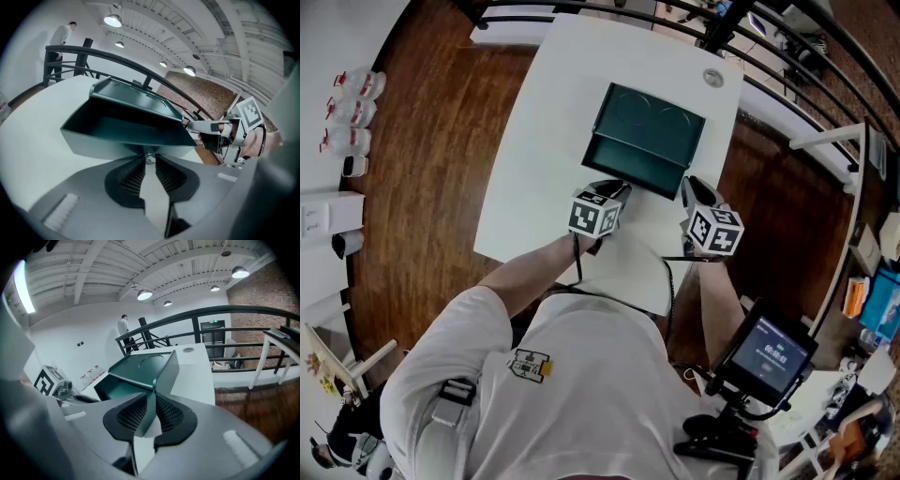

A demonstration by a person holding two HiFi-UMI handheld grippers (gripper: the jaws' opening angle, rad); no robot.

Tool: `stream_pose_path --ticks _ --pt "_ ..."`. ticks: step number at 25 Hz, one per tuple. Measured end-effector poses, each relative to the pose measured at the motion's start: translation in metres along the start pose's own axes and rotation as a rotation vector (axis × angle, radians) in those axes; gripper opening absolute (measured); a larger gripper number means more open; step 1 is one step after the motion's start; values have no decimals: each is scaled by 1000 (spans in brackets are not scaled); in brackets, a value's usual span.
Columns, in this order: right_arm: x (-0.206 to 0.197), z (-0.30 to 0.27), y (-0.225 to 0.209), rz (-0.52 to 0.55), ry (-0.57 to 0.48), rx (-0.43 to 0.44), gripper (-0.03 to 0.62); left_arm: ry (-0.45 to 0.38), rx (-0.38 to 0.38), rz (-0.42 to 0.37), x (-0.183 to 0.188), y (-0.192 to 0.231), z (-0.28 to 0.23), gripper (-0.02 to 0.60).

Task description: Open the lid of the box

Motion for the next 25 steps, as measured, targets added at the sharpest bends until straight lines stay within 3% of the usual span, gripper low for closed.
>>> stream_pose_path --ticks 5,17,21,25 --pt "-32 21 6 -25 39 9 57 12 4 4 -34 -14 17 67" --pt "-47 58 11 -49 -4 32 57 -43 -19 -2 -43 -20 29 71" --pt "-78 85 27 -98 -11 90 57 -80 -75 14 -75 -35 69 71" --pt "-124 112 53 -106 43 152 55 -87 -33 -6 -111 -42 123 12"
Point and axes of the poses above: the fingertips, and each gripper's own axes: z backward along the fingers, y to its left, x out of its top, the point moved 7 cm from there along z, backward along the fingers, and after that the axes turned 13 degrees about -x, right-handed, at the moved point
